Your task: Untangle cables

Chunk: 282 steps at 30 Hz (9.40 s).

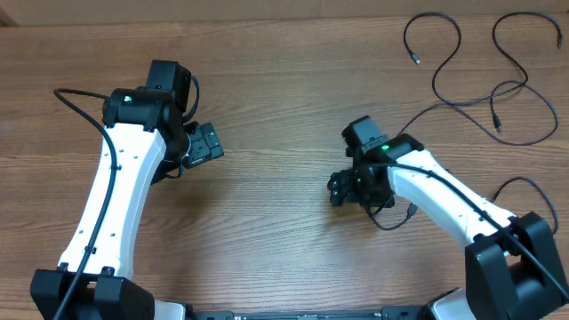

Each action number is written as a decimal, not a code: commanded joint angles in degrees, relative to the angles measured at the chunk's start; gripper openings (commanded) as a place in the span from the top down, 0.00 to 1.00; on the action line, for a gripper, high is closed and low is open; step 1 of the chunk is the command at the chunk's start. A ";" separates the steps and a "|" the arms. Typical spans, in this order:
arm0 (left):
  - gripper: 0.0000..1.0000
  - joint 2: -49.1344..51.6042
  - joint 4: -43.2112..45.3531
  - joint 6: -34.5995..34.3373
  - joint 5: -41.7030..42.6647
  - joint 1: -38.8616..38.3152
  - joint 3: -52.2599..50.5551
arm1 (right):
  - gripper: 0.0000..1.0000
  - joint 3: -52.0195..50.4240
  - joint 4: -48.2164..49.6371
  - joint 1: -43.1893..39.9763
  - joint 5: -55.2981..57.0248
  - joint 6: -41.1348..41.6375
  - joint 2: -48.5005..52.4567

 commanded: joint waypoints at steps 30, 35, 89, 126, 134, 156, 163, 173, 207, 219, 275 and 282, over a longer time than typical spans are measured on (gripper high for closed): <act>0.01 0.04 -0.15 1.57 -0.79 0.22 0.63 | 0.71 -0.24 1.22 -2.43 13.29 4.28 7.69; 0.01 0.04 -0.15 1.55 -0.79 0.22 0.63 | 0.96 -0.24 1.22 -3.98 9.79 4.04 7.69; 0.00 0.04 -0.11 1.53 -0.76 0.22 0.63 | 0.96 0.55 -12.39 -12.31 3.56 0.92 -9.33; 0.00 0.07 0.13 2.21 -0.76 0.22 0.63 | 0.09 -5.92 -1.90 -63.78 -3.58 12.07 -9.64; 0.00 0.07 0.17 2.19 -0.76 0.22 0.63 | 0.10 -5.97 -1.11 -78.64 4.28 21.57 -9.62; 0.00 0.07 0.31 2.38 -0.76 0.22 0.63 | 0.28 -6.23 1.77 -82.36 11.56 25.66 -1.11; 0.01 0.07 0.33 2.62 -0.79 0.22 0.63 | 0.28 -6.23 2.56 -82.36 11.39 25.66 -0.50; 0.00 0.07 0.33 2.62 -0.79 0.22 0.63 | 0.33 -9.92 6.38 -82.34 11.34 25.70 -0.15; 0.01 0.07 0.66 3.04 -0.79 0.22 0.63 | 0.96 -8.35 9.14 -82.36 11.76 25.22 3.85; 0.00 0.07 0.72 3.04 -0.79 0.22 0.63 | 0.96 11.19 0.11 -82.36 11.78 23.89 3.85; 0.00 0.07 1.38 3.02 -0.76 0.22 0.63 | 0.37 -0.28 -1.36 -38.18 2.23 5.75 3.89; 0.00 0.07 2.03 3.02 -0.72 0.22 0.63 | 0.53 -1.09 1.51 -36.33 2.34 4.31 3.89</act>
